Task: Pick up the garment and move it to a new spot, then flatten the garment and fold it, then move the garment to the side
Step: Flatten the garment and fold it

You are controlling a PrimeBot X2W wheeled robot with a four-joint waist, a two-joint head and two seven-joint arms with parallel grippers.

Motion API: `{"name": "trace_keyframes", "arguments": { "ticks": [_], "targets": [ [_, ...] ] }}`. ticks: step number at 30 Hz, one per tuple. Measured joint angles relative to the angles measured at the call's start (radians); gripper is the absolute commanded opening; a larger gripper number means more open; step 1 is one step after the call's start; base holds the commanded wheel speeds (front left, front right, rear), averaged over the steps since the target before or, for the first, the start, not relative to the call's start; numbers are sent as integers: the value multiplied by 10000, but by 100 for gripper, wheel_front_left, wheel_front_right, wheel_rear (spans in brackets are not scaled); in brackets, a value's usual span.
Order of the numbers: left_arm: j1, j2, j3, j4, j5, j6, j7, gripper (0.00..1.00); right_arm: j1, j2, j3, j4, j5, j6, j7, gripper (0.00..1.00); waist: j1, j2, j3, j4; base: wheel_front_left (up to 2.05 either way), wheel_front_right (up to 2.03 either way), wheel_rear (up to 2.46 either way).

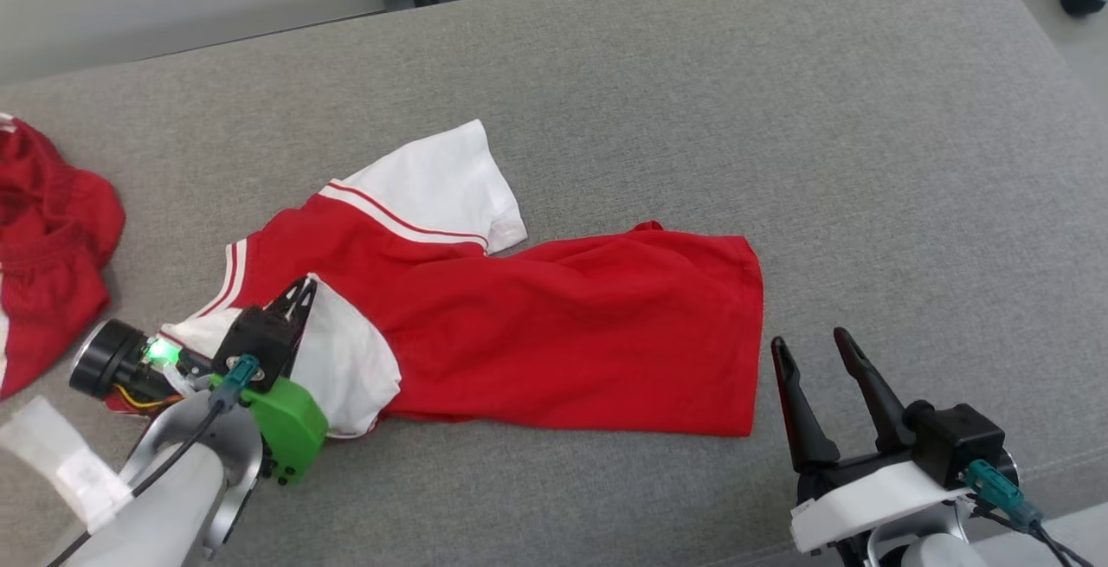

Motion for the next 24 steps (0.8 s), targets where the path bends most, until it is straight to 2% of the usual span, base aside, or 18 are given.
{"name": "trace_keyframes", "arguments": {
  "ticks": [3,8,12,16,20,21,23,24],
  "targets": [
    [591,268,454,-953,-267,558,-299,0,-130,-4,-280,466,334,0,0,100,0,0,-67,269,0,0,0],
    [1278,504,970,-2033,-675,1126,-537,0,-814,-362,-487,1425,907,0,-2,100,0,0,-106,699,0,0,0],
    [1620,560,1112,-2311,-966,1218,-458,0,-1763,-1104,-265,2953,1218,0,0,100,0,0,-73,965,0,0,0],
    [1625,531,1053,-2405,-1018,1216,-360,0,-2847,-1476,268,4474,1722,0,88,100,0,0,-11,1133,0,0,0],
    [1574,366,1003,-2449,-1074,1216,-362,0,-3616,-1570,892,5407,2336,-4,88,99,0,0,49,1249,0,0,0],
    [1563,355,988,-2449,-1074,1216,-362,0,-3746,-1553,1057,5542,2472,-4,88,89,0,0,62,1259,0,0,0],
    [1531,341,955,-2445,-1076,1200,-360,0,-4007,-1559,1400,5887,2815,-4,88,47,0,0,101,1286,0,0,0],
    [1512,337,934,-2443,-1078,1175,-360,0,-4088,-1580,1498,6040,2897,-4,88,34,0,0,115,1301,0,0,0]
  ]
}}
